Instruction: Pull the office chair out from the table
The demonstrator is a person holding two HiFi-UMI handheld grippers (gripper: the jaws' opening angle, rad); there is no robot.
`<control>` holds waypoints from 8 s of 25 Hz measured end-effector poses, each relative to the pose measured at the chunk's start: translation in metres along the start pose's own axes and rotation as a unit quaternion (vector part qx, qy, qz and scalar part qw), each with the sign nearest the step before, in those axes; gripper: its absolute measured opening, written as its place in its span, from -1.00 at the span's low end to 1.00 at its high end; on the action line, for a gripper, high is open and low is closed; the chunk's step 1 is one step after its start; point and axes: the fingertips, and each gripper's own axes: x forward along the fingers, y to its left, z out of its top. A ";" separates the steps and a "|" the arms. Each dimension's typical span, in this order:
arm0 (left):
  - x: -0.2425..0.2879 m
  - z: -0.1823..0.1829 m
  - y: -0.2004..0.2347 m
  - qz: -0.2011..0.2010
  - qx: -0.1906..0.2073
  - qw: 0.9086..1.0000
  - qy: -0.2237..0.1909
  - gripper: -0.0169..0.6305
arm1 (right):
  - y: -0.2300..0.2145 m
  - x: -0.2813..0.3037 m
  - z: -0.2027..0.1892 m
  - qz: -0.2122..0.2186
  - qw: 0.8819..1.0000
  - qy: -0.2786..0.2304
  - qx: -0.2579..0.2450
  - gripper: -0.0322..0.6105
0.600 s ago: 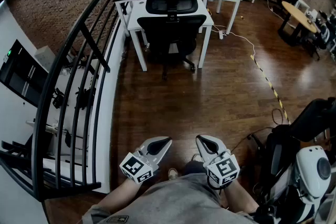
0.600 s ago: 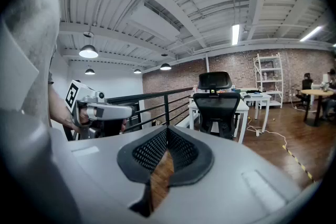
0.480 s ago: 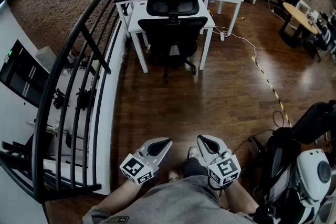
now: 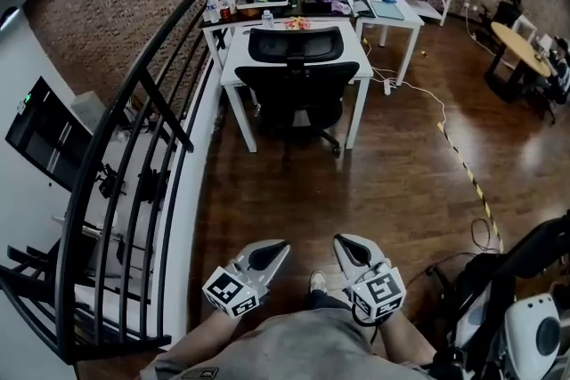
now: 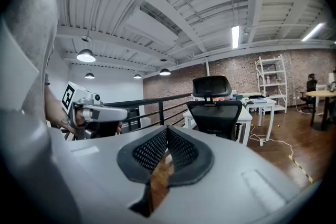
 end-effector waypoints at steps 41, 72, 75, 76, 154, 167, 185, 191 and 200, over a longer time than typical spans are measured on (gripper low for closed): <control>0.246 0.101 0.380 0.016 0.016 1.000 -0.008 -0.95 | -0.294 0.322 0.092 -0.041 0.999 0.011 0.005 -0.88; 0.258 0.156 0.573 0.118 0.038 0.992 -0.022 -0.07 | -0.448 0.392 0.156 -0.052 0.998 -0.019 -0.024 -0.12; 0.268 0.160 0.575 0.073 0.032 0.997 -0.020 0.16 | -0.452 0.401 0.162 -0.013 0.999 -0.020 -0.030 0.07; 0.272 0.161 0.574 0.056 0.033 0.998 -0.016 0.20 | -0.452 0.404 0.165 0.000 0.999 -0.020 -0.032 0.10; 0.231 0.124 0.388 -0.180 0.028 0.980 0.076 -0.36 | -0.307 0.307 0.122 0.248 0.963 0.064 -0.077 -0.35; 0.195 0.123 0.341 -0.155 0.015 0.986 0.066 -0.34 | -0.267 0.262 0.120 0.277 0.955 0.060 -0.086 -0.39; 0.129 0.107 0.266 -0.146 0.020 0.988 0.054 -0.35 | -0.199 0.194 0.102 0.290 0.952 0.061 -0.081 -0.40; 0.097 0.099 0.244 -0.157 0.023 0.986 0.055 -0.35 | -0.164 0.172 0.090 0.276 0.956 0.063 -0.074 -0.39; 0.050 0.093 0.216 -0.171 0.029 0.984 0.045 -0.36 | -0.112 0.142 0.081 0.259 0.961 0.066 -0.064 -0.39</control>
